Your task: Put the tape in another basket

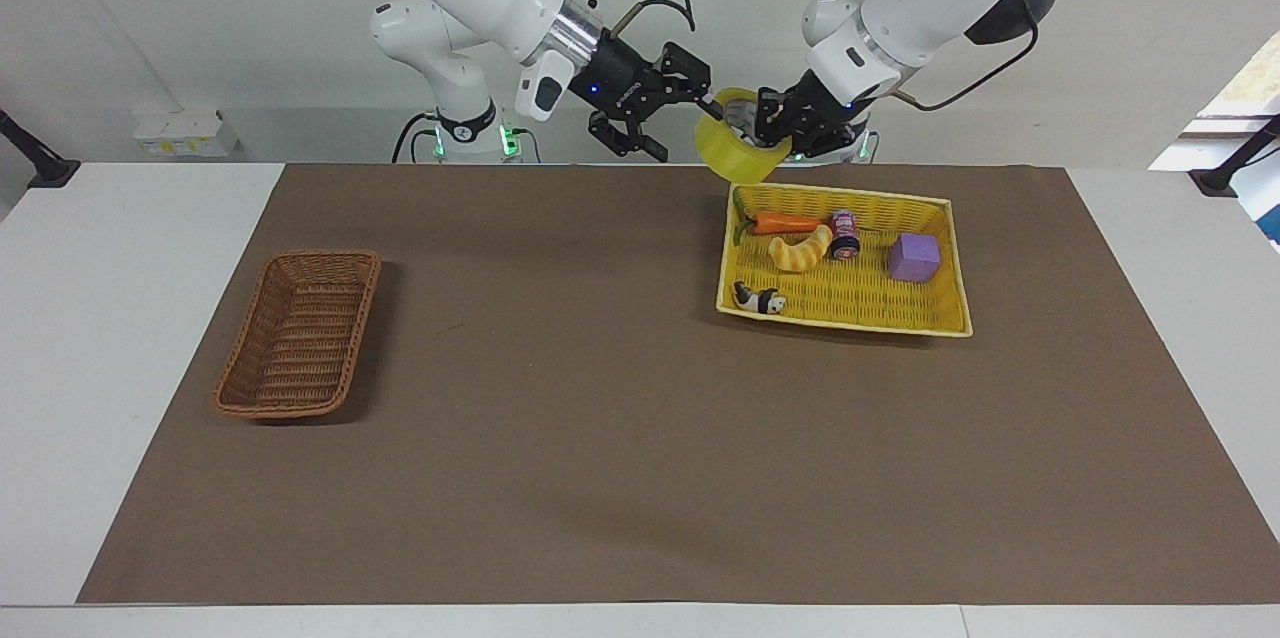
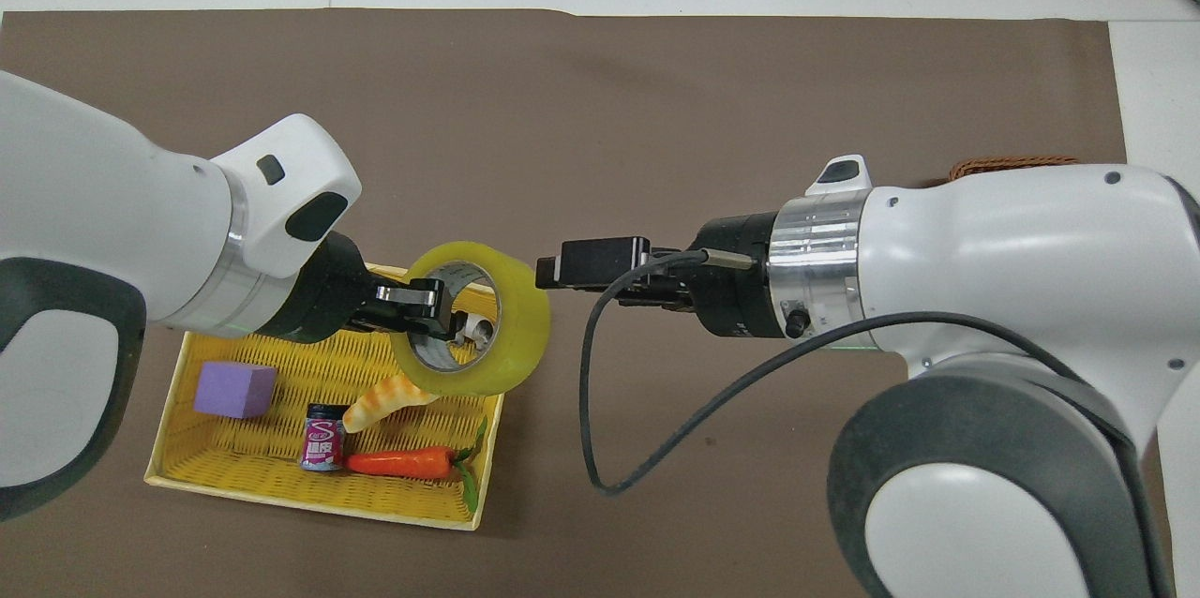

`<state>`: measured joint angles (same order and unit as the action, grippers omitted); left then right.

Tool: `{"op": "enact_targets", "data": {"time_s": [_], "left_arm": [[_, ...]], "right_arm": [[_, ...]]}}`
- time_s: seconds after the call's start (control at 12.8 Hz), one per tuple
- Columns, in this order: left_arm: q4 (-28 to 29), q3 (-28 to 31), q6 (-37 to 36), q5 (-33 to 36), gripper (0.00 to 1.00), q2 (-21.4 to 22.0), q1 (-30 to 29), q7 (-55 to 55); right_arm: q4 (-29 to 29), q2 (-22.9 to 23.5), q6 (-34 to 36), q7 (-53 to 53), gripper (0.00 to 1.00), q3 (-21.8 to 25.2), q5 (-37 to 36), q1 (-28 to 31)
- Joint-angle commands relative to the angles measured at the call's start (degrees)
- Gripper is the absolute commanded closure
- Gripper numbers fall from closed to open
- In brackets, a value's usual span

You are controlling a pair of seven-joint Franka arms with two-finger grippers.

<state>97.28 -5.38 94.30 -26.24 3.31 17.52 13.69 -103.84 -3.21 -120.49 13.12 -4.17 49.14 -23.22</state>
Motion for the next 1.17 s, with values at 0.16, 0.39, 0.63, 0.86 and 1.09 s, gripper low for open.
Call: {"op": "enact_targets", "data": {"time_s": [0.16,0.39,0.63,0.86,1.09], "left_arm": [[1.77,0.19,7.72,-1.62,1.0,1.61,2.87,5.38],[1.77,0.28,10.37,-4.09,1.0,1.44,2.78,8.19],[1.86,0.28,10.02,-4.09,1.0,1.44,2.78,8.9],[1.77,0.28,9.85,-4.09,0.43,1.52,2.43,8.9],[0.81,0.28,10.38,-3.48,0.0,2.22,2.78,17.74]], "right_arm": [[-3.91,-2.85,-1.15,-0.72,0.0,-0.14,0.61,-0.77],[-3.65,-2.41,-0.98,-0.65,0.66,-0.05,-3.93,-0.42],[-3.56,-2.32,-0.45,1.72,0.94,-0.05,-4.4,0.11],[-3.12,-1.8,-0.71,7.96,1.0,0.04,-5.53,0.11],[-3.12,-1.79,-0.53,7.98,1.0,-0.05,-6.95,0.11]]}}
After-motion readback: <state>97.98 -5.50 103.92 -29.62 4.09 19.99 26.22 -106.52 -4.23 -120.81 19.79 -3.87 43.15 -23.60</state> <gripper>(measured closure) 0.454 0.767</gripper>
